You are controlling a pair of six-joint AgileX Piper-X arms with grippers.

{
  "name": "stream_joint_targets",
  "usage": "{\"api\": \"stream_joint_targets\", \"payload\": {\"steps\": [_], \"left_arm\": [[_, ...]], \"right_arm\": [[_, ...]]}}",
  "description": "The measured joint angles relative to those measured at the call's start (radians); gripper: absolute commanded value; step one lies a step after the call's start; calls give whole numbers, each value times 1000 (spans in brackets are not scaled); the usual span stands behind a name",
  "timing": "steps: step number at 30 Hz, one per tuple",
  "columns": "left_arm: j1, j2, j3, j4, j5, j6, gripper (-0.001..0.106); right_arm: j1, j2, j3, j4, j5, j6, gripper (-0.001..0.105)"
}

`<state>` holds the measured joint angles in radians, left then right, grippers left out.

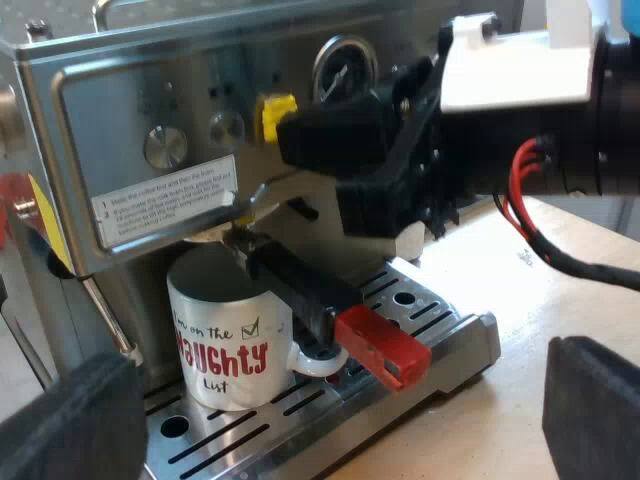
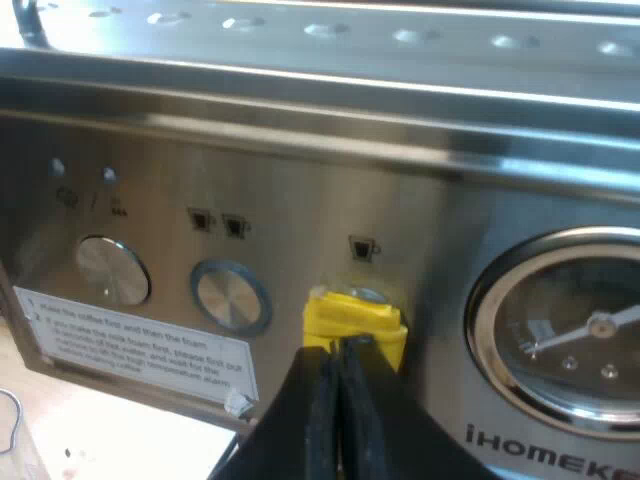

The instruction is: Place mug into machine

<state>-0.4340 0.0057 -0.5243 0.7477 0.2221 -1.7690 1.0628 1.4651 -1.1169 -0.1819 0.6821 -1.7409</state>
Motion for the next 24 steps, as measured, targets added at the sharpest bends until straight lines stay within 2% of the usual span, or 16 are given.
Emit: {"api": "stream_joint_targets", "payload": {"steps": [10, 20, 23, 24], "left_arm": [[0, 0, 0, -1, 0, 0, 81], [0, 0, 0, -27, 0, 0, 81], [0, 0, 0, -66, 0, 0, 81], [0, 0, 0, -78, -12, 0, 81]], "right_arm": [[-29, 0, 2, 2, -40, 0, 0], [-10, -13, 0, 37, -30, 0, 0], [18, -28, -1, 101, 11, 0, 14], [34, -35, -1, 126, 21, 0, 24]]}}
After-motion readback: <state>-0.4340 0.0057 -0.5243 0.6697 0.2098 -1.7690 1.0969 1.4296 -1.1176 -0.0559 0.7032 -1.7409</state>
